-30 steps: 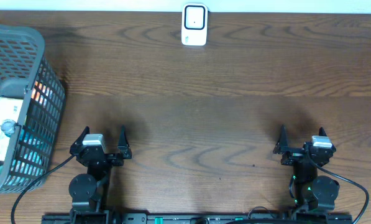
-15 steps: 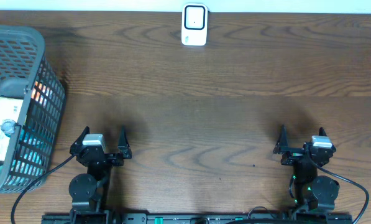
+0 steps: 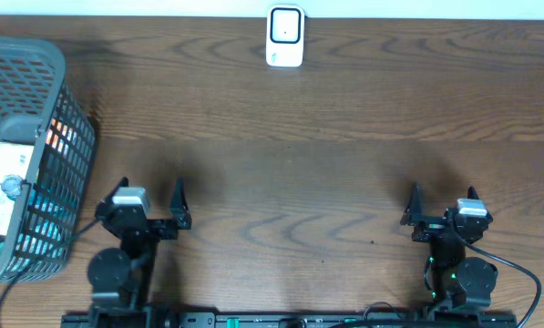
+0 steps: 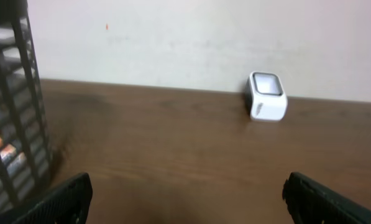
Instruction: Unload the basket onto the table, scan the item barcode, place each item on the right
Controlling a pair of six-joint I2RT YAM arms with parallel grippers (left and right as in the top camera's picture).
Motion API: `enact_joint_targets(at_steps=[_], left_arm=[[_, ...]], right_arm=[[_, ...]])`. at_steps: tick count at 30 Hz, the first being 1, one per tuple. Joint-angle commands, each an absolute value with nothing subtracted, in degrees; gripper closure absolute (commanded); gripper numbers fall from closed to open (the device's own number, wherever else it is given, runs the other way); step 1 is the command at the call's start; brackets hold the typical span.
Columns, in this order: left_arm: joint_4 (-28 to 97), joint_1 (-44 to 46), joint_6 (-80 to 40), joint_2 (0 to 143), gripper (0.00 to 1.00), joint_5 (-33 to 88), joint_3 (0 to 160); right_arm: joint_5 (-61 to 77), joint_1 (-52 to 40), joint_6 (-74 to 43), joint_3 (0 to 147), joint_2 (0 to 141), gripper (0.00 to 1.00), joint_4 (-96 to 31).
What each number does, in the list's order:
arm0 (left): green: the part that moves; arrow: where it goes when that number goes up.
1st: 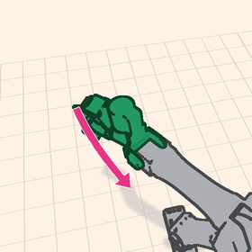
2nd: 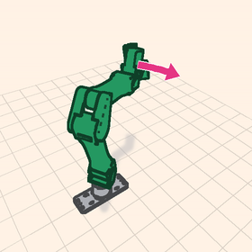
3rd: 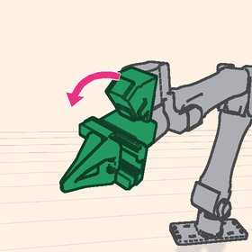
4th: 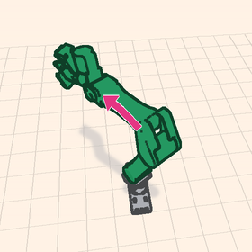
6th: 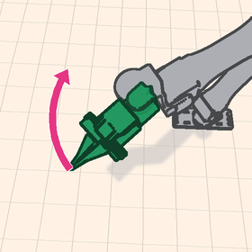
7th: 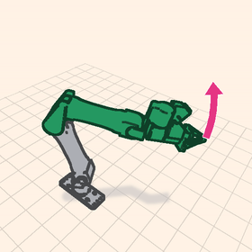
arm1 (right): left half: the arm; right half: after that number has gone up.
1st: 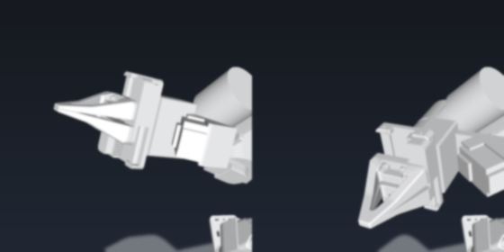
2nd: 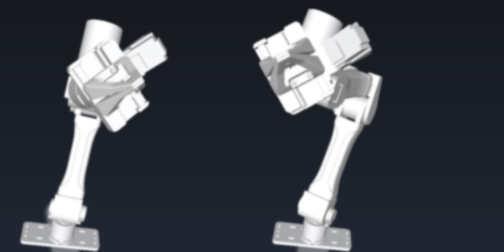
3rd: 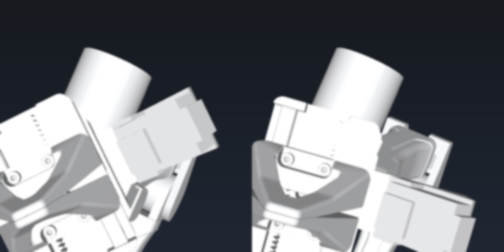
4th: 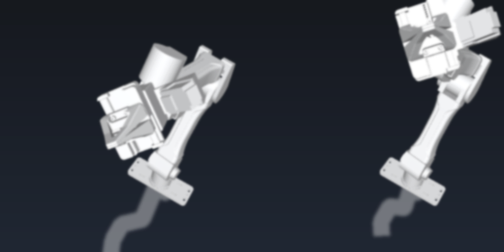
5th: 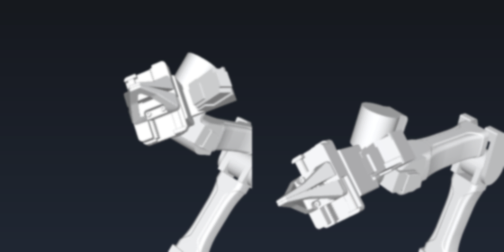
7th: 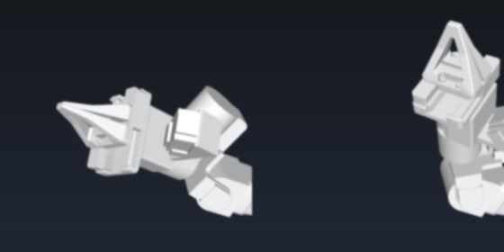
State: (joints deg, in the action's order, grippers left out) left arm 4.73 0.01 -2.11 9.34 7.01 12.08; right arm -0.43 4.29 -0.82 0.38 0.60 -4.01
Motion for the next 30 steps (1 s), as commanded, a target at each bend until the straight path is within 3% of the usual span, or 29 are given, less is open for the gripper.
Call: enact_joint_targets(at_steps=[1, 5, 8, 14, 15, 16, 19, 20, 22, 25, 27, 30], left_arm=[[7.49, -0.19, -3.31, 20.12, 0.02, 8.56, 25.87], [19.31, -0.19, -3.27, 33.65, 0.02, 10.22, 44.60], [30.30, -0.19, -3.29, 41.58, 0.02, 19.79, 57.56], [36.01, -0.19, -3.29, 49.32, 0.02, 21.89, 63.35], [35.51, -0.19, -3.29, 49.63, 0.12, 21.85, 63.35], [34.74, -0.21, -3.33, 49.78, 0.38, 21.85, 63.42], [32.40, -1.45, -8.05, 49.93, 0.75, 17.37, 65.71], [32.25, -2.37, -10.66, 50.06, 0.72, 13.98, 67.48], [32.53, -4.99, -14.46, 50.57, 0.04, 7.53, 72.42], [33.45, -9.67, -15.09, 52.07, 0.02, 1.72, 80.47], [39.03, -16.10, -18.39, 56.10, 0.02, -6.28, 90.74], [48.07, -24.73, -20.16, 63.05, 0.02, -8.45, 102.78]], right_arm=[[-0.47, 4.47, -1.21, 0.32, 0.64, 0.01, -4.29], [-0.47, 4.47, -1.21, 0.32, 0.64, 0.01, -4.29], [-0.47, 4.47, -1.21, 0.32, 0.64, 0.01, -4.29], [-0.47, 4.47, -1.21, 0.32, 0.64, 0.01, -4.29], [-0.47, 4.47, -1.21, 0.32, 0.64, 0.01, -4.29], [-0.47, 4.47, -1.21, 0.32, 0.64, 0.01, -4.29], [-0.47, 4.47, -1.21, 0.32, 0.64, 0.01, -4.29], [-0.47, 4.47, -1.21, 0.32, 0.64, 0.01, -4.29], [-0.47, 4.47, -1.21, 0.32, 0.64, 0.01, -4.29], [-0.47, 4.47, -1.21, 0.32, 0.64, 0.01, -4.29], [-0.47, 4.47, -1.21, 0.32, 0.64, 0.01, -4.29], [-0.47, 4.47, -1.21, 0.32, 0.64, 0.01, -4.29]])
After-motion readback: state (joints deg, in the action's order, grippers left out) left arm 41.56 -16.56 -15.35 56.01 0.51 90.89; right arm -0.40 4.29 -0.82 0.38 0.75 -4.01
